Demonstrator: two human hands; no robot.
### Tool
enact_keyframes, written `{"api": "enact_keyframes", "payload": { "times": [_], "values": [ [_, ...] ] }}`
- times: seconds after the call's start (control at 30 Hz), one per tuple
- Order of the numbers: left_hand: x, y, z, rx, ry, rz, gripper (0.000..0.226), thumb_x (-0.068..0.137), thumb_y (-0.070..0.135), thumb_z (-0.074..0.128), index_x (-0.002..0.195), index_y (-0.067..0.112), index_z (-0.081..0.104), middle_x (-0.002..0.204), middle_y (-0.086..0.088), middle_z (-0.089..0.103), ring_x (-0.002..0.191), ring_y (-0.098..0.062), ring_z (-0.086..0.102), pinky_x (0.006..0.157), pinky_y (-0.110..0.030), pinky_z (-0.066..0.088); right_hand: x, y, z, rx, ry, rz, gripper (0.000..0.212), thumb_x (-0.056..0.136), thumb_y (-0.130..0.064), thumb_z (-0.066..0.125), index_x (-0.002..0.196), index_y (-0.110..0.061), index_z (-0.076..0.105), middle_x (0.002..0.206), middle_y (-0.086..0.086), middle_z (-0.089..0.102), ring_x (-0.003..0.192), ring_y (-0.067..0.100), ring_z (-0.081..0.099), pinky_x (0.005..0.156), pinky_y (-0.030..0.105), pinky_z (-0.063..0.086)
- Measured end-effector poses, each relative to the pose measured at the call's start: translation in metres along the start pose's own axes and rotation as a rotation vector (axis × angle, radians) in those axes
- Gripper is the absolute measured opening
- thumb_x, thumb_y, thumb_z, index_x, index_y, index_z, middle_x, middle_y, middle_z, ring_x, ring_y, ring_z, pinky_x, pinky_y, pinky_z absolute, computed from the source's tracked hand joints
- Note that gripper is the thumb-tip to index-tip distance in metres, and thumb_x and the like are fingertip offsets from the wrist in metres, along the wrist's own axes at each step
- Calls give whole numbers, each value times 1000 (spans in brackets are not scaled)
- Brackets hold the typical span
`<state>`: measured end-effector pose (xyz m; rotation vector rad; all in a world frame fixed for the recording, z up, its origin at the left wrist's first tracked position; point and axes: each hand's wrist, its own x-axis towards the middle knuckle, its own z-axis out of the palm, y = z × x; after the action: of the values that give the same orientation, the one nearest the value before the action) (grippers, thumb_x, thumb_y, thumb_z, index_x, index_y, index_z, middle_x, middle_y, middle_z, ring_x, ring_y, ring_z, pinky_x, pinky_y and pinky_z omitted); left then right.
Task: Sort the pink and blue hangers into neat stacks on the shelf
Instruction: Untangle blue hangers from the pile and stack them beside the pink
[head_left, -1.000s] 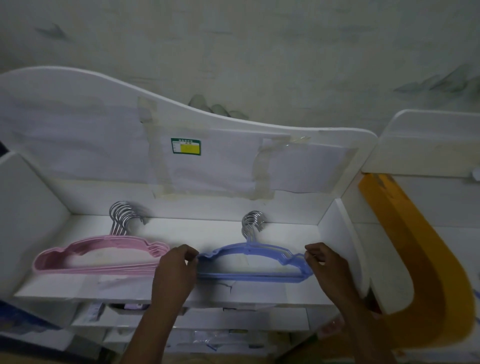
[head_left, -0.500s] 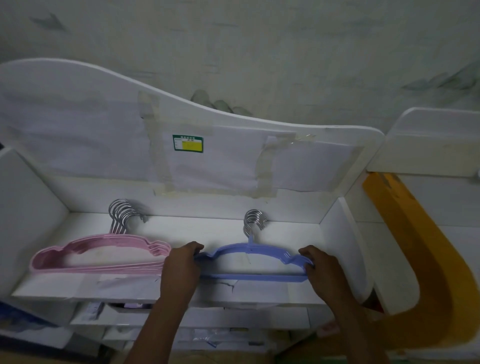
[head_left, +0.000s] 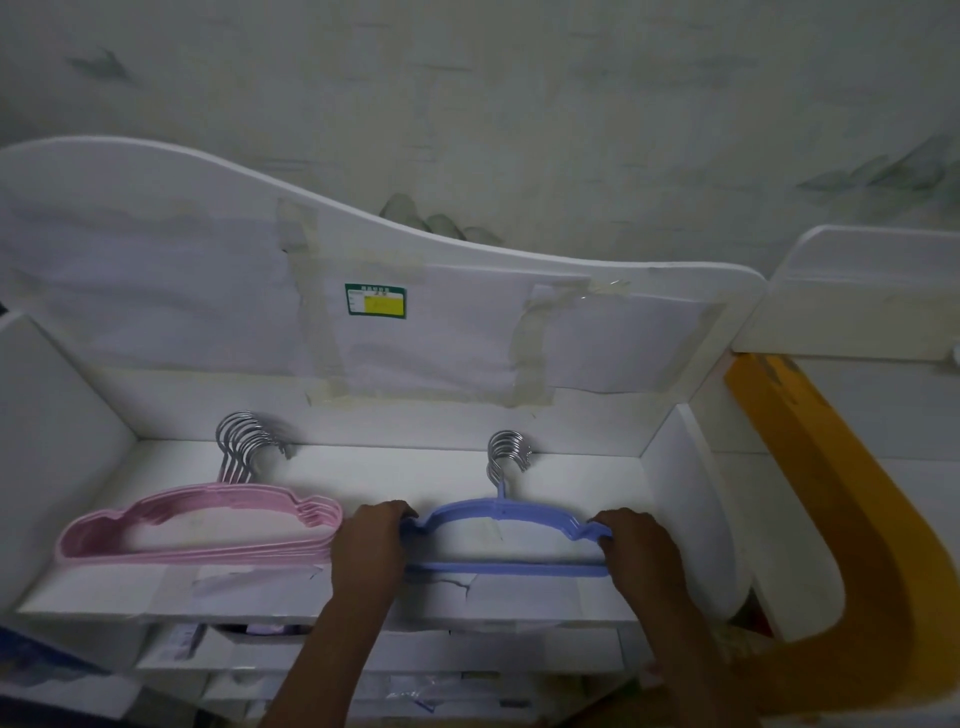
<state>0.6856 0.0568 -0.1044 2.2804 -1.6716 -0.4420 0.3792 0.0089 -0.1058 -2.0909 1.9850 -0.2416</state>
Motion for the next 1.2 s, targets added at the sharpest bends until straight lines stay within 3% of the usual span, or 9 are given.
{"api": "enact_keyframes", "payload": {
  "times": [0.17,0.27,0.43,0.67,0.8,0.97,1.07,1.2],
  "values": [
    [9,0,0,3,15,-35,38,79,4,65,105,31,74,103,3,72,89,-16,69,77,-27,56,3,-3,-4,-68,-35,18,17,96,-17,56,95,-17,73,88,2,72,78,14,65,65,22,44],
    [12,1,2,38,4,-17,38,83,7,65,111,31,72,106,3,71,91,-16,69,80,-27,56,8,-1,-4,-73,-71,1,18,96,-19,57,84,-17,69,78,0,66,71,11,62,56,17,36],
    [12,4,6,104,-5,24,34,90,16,60,118,34,67,111,2,70,96,-18,68,79,-25,51,14,0,3,-12,-105,-94,16,95,-20,60,101,-14,74,95,3,74,82,11,66,68,18,44],
    [12,5,5,50,-8,17,26,90,17,60,108,33,71,101,2,71,88,-18,68,74,-25,51,14,2,6,33,-114,-75,14,93,-17,62,97,-12,75,89,5,74,78,13,66,70,24,49],
    [8,-7,4,-111,-53,32,33,87,11,59,114,28,68,110,-1,71,96,-20,67,83,-31,54,0,5,1,244,-59,-97,9,92,-14,63,96,-15,71,86,4,71,76,15,63,68,28,49],
    [-9,-12,-11,-340,64,97,34,89,12,65,122,17,63,119,-2,66,107,-19,62,90,-32,49,-25,10,-19,410,24,-4,29,94,-17,62,122,-14,62,111,-8,60,104,8,56,88,20,42],
    [-27,-2,-21,-509,119,162,37,90,12,66,125,18,60,123,2,64,111,-15,60,95,-34,49,-40,13,-31,518,84,36,34,94,-21,63,127,-18,58,121,-6,61,113,9,56,93,24,43],
    [-60,26,-32,-774,54,174,40,89,17,69,126,27,57,120,15,64,108,-3,61,96,-35,50,-68,22,-51,564,160,34,35,93,-30,62,127,-25,55,123,-7,61,115,9,55,93,26,43]
  ]
}}
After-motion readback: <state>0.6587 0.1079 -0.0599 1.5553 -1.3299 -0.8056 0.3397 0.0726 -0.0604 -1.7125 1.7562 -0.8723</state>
